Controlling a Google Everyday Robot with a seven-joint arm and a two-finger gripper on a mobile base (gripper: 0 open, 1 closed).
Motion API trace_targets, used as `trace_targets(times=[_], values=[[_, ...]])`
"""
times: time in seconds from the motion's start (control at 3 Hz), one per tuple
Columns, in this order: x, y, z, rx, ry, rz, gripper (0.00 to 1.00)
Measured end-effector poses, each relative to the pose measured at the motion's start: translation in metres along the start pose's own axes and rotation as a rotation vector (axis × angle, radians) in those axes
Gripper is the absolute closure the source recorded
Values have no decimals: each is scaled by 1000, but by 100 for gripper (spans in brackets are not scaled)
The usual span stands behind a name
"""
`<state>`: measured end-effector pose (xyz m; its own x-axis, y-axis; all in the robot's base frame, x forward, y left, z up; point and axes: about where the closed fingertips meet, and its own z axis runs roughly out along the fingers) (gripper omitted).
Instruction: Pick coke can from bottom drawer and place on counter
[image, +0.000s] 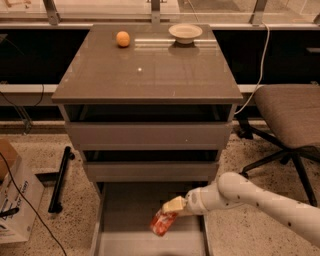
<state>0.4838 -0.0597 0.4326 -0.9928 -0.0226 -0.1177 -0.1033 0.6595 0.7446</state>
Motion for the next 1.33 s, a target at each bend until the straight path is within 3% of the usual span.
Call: trace_targets(times=[0.33,1.0,1.33], values=[[-14,19,-53,-13,-55,-120,100],[-21,73,-144,26,-202,-352,100],[-28,100,-173,66,-291,-502,100]])
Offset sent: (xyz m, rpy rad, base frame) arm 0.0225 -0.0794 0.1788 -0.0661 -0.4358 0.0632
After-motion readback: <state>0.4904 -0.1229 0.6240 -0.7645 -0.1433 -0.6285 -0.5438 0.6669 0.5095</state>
